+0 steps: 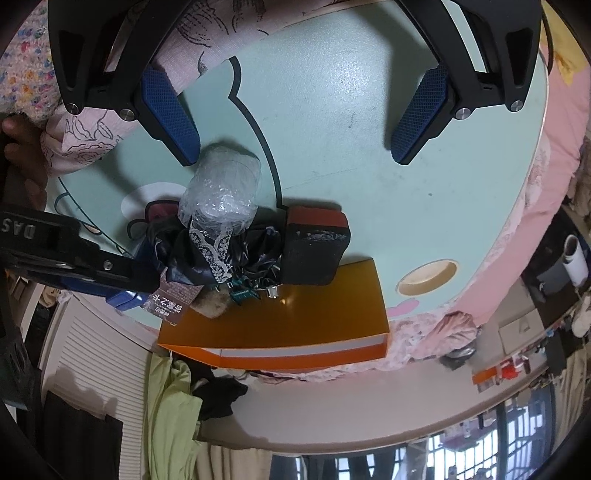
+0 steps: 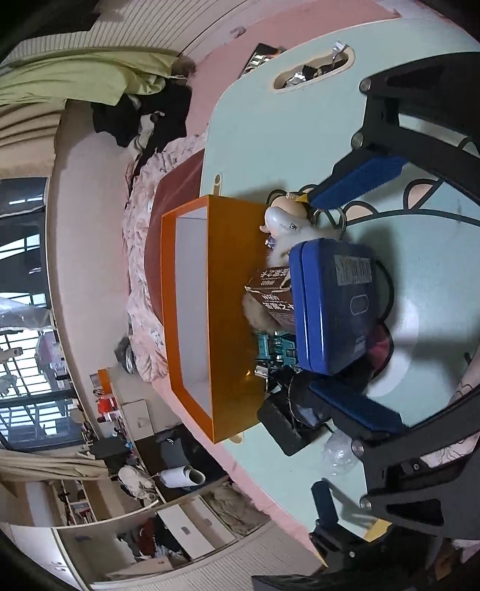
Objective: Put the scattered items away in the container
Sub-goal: 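Grasp the blue tin with the right gripper while the left gripper grasps the clear bag, then lower the blue tin and clear bag into the orange box and open both grippers, then grasp the black lace item on the table with the right gripper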
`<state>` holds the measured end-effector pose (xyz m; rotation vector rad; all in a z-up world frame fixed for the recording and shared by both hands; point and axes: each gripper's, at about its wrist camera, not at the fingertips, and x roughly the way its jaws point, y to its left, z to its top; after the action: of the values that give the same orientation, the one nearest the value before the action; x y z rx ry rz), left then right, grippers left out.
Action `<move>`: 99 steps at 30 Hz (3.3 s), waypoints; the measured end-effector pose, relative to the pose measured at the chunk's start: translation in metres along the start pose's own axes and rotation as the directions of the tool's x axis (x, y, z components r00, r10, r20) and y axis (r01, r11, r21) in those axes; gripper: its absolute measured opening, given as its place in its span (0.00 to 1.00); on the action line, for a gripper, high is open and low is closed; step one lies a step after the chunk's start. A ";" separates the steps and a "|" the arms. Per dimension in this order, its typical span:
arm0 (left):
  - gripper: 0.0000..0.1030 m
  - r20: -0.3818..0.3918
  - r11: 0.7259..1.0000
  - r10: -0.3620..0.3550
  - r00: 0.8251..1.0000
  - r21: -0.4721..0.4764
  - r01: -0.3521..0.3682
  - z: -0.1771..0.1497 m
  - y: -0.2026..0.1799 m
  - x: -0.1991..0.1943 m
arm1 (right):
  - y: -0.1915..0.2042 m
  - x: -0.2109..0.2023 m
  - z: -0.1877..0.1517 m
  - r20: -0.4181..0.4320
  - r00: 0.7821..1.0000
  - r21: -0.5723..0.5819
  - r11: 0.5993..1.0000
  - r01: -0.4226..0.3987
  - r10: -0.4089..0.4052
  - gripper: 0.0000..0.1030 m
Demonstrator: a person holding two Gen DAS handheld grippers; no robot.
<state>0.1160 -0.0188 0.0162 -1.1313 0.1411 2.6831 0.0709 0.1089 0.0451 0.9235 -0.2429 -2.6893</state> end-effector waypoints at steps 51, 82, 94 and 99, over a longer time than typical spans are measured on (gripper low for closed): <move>0.25 0.025 0.988 -0.086 0.996 -0.129 0.089 0.169 0.031 0.093 | -0.035 0.097 0.139 -0.047 0.989 0.097 0.985 0.141 -0.137 0.66; 0.92 0.022 0.993 -0.105 0.994 -0.049 0.106 0.021 0.010 0.000 | 0.002 -0.007 -0.019 -0.050 0.995 -0.019 0.996 0.088 -0.089 0.76; 1.00 -0.008 0.999 -0.024 1.000 0.023 0.024 0.012 0.006 0.016 | -0.006 0.013 -0.034 -0.119 0.987 -0.012 0.994 0.112 -0.112 1.00; 1.00 0.006 0.998 -0.046 0.999 0.041 0.046 0.014 0.007 0.020 | -0.007 0.014 -0.035 -0.116 0.987 -0.010 0.994 0.112 -0.112 1.00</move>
<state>0.0916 -0.0197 0.0116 -1.0995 0.1655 2.6315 0.0808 0.1086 0.0078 1.1200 -0.1663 -2.7232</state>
